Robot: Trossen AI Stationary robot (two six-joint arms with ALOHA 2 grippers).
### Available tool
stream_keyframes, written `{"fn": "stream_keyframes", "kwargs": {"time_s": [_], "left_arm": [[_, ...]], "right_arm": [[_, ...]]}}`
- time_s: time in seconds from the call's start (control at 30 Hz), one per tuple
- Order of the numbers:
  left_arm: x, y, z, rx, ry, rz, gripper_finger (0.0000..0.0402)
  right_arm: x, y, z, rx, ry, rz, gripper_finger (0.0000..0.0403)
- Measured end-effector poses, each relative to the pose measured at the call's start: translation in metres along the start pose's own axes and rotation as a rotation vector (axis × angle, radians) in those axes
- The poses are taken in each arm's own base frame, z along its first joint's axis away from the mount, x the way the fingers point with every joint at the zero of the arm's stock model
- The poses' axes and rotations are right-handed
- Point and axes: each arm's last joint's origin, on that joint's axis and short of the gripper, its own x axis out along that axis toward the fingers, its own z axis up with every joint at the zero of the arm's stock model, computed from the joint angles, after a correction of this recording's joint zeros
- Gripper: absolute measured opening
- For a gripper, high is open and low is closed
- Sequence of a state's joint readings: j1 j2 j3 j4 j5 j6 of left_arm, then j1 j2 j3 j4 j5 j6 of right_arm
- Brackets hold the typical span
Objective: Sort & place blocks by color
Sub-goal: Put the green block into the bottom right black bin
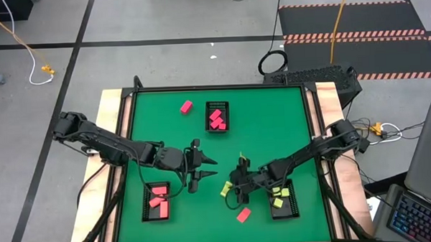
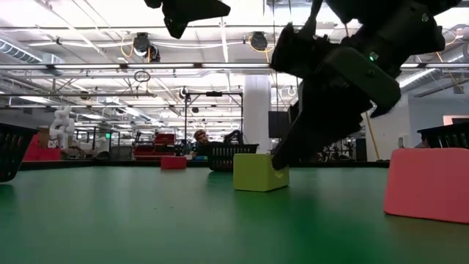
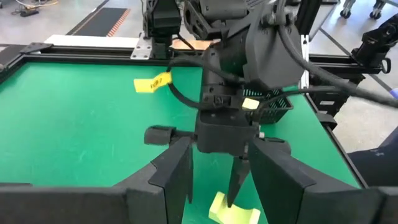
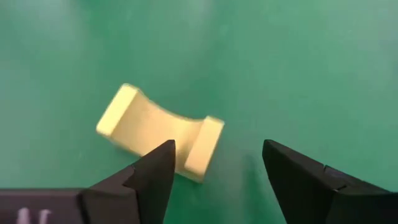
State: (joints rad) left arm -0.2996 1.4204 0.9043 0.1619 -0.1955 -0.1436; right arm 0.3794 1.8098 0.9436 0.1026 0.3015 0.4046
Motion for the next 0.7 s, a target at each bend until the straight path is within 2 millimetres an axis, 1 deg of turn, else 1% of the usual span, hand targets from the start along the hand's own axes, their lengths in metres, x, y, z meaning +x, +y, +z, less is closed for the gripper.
{"fn": "stream_keyframes", "kwargs": {"time_s": [0.13,0.23,0.3,0.43,0.47,0.6,0.7], "left_arm": [[0.000,0.000,0.000,0.003,0.000,0.000,0.0163],[0.000,0.000,0.000,0.002,0.000,0.001,0.0163],[0.000,0.000,0.000,0.002,0.000,0.001,0.0163],[0.000,0.000,0.000,-0.004,0.002,0.001,0.0163],[0.000,0.000,0.000,-0.008,0.003,0.002,0.0163],[0.000,0.000,0.000,-0.012,0.003,0.005,0.0163],[0.000,0.000,0.000,-0.014,0.002,0.005,0.0163]], "right_arm": [[0.006,0.001,-0.004,0.002,0.012,0.015,0.0203],[0.006,0.001,-0.003,-0.002,0.009,0.016,0.0164],[0.006,0.001,-0.003,-0.022,0.003,0.017,0.0130],[0.004,0.002,0.000,-0.066,-0.018,0.028,0.0043],[0.003,0.002,0.001,-0.080,-0.024,0.038,0.0029],[-0.006,0.002,0.006,-0.133,-0.028,0.057,0.0027],[-0.024,-0.001,0.014,-0.157,-0.028,0.057,0.0027]]}}
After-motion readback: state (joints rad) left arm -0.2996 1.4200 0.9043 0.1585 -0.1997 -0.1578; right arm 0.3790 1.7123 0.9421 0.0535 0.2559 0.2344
